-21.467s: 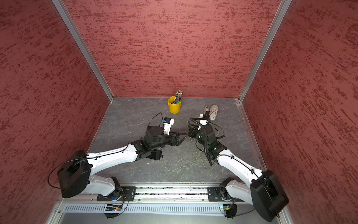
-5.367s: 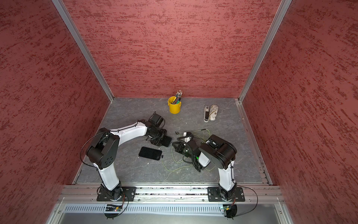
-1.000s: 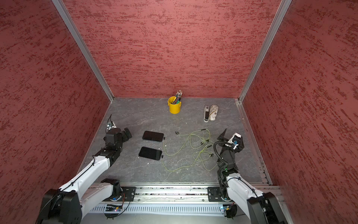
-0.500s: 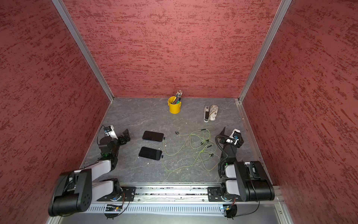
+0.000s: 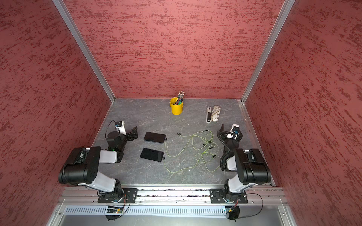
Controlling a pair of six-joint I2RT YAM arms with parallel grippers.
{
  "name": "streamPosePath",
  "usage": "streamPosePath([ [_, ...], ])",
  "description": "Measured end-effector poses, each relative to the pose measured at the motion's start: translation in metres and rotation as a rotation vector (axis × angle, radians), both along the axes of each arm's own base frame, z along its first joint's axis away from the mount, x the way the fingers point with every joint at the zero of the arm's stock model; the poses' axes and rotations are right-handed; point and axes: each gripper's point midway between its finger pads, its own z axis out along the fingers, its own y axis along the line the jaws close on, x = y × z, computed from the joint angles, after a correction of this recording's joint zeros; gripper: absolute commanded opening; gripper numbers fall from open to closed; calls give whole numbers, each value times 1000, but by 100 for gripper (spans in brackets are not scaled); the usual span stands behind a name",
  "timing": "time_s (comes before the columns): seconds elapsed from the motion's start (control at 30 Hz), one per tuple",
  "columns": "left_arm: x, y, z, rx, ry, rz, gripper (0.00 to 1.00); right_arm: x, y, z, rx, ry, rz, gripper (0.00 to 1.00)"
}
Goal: Plug wired earphones into phones
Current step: Reset both arms
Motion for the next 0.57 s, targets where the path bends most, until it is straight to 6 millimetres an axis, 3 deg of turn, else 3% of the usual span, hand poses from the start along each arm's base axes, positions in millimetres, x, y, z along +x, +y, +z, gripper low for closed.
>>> streamPosePath([
  [0.1, 6, -3, 10, 28, -26, 13, 100, 0, 1, -4, 0, 15, 3, 99],
  [0.57, 5, 8, 5, 54, -7, 75, 100, 7, 10, -7, -16, 42, 61, 99],
])
